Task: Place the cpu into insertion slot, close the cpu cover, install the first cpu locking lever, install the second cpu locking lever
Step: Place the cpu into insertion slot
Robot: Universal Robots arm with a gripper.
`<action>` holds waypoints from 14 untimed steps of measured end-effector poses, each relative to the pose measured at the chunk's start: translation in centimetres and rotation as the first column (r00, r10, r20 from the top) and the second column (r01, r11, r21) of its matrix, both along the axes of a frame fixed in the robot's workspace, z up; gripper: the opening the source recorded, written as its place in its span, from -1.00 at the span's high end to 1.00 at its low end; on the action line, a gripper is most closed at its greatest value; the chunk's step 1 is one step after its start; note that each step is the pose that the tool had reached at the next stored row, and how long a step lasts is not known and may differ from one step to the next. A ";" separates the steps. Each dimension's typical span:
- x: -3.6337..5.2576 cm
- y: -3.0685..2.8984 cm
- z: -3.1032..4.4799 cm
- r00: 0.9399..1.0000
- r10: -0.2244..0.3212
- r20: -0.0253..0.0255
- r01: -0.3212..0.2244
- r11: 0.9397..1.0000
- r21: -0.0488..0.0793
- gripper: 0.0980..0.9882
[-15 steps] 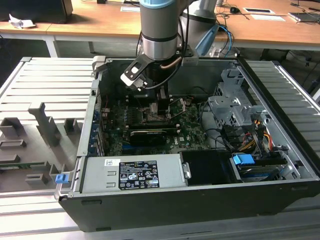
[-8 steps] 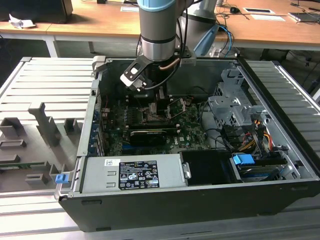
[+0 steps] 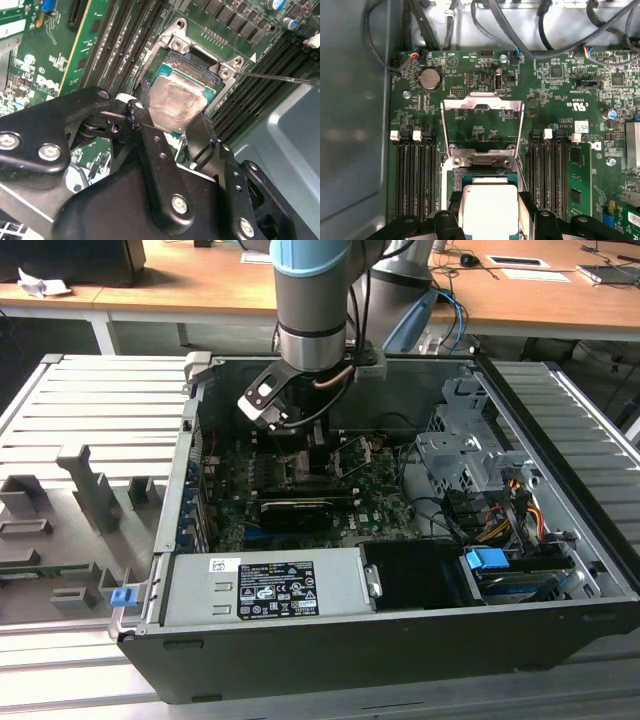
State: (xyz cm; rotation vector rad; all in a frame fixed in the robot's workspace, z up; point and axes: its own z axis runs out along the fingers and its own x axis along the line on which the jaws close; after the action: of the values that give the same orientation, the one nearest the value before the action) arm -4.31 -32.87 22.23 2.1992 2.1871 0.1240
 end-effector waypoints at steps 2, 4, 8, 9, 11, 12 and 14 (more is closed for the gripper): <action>-0.17 0.02 -0.24 1.000 0.000 0.000 0.000 1.000 0.000 0.03; -0.37 0.04 -0.44 1.000 0.000 0.000 0.000 1.000 0.000 0.03; -0.30 0.08 -1.08 1.000 0.000 0.000 0.000 1.000 0.000 0.03; -0.25 0.09 -1.13 1.000 0.000 0.000 0.000 1.000 0.000 0.03; -0.24 0.09 -1.24 1.000 0.003 0.000 -0.003 1.000 0.000 0.03; -0.22 0.23 -1.38 1.000 0.004 0.000 -0.004 1.000 0.000 0.03; -0.23 0.46 -1.75 1.000 -0.016 0.000 0.016 1.000 0.000 0.03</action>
State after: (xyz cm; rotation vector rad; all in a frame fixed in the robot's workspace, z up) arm -4.54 -32.42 20.48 2.2161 2.1690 0.1235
